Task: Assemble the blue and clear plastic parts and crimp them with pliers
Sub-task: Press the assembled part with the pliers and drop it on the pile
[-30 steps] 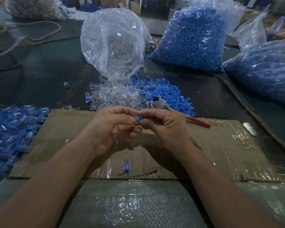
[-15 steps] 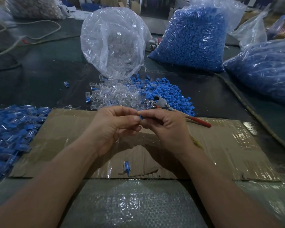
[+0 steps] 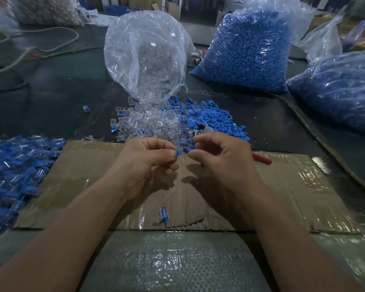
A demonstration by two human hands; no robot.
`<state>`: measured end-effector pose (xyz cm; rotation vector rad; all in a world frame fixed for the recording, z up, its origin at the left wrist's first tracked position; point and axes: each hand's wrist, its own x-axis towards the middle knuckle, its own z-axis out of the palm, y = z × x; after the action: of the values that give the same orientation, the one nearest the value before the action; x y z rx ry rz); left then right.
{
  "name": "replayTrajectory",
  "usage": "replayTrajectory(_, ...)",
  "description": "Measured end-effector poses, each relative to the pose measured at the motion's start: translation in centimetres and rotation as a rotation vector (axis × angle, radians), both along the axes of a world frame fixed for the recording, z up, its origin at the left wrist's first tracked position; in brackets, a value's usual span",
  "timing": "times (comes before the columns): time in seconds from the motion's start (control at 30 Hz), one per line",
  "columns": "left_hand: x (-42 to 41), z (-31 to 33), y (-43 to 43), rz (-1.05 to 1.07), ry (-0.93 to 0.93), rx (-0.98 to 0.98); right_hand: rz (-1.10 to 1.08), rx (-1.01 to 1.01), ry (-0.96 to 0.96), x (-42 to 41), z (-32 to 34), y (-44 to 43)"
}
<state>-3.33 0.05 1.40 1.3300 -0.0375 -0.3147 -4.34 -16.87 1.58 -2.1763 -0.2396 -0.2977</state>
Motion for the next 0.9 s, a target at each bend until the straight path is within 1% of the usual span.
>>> replayTrajectory(0.07,0.2,-0.1,0.0,0.007,0.011,-0.001,-0.128,-0.208,0.018,0.5,0.4,-1.4)
replayTrajectory(0.13,0.2,-0.2,0.1,0.015,0.025,-0.010,-0.215,-0.385,0.111,0.9,0.6,-2.9)
replayTrajectory(0.23,0.3,-0.3,0.1,0.023,0.034,-0.032,-0.248,-0.556,0.371,1.1,0.5,-4.3)
replayTrajectory(0.27,0.3,-0.3,0.1,0.022,0.040,-0.038,-0.240,-0.610,0.429,1.2,0.4,-4.6)
replayTrajectory(0.33,0.4,-0.4,0.1,0.013,0.040,-0.037,-0.236,-0.665,0.470,1.3,0.1,-5.0)
replayTrajectory(0.4,0.5,-0.5,0.1,-0.002,0.025,-0.023,-0.255,-0.661,0.450,1.3,0.0,-5.2)
replayTrajectory(0.6,0.6,-0.8,0.3,-0.034,0.024,-0.018,-0.297,-0.554,0.361,1.6,-0.1,-5.0)
replayTrajectory(0.73,0.6,-1.0,0.4,-0.002,0.002,-0.038,-0.308,-0.563,0.181,1.6,0.0,-4.6)
replayTrajectory(0.9,0.8,-0.8,0.1,0.132,-0.067,-0.105,-0.307,-0.429,-0.004,1.0,0.1,-3.6)
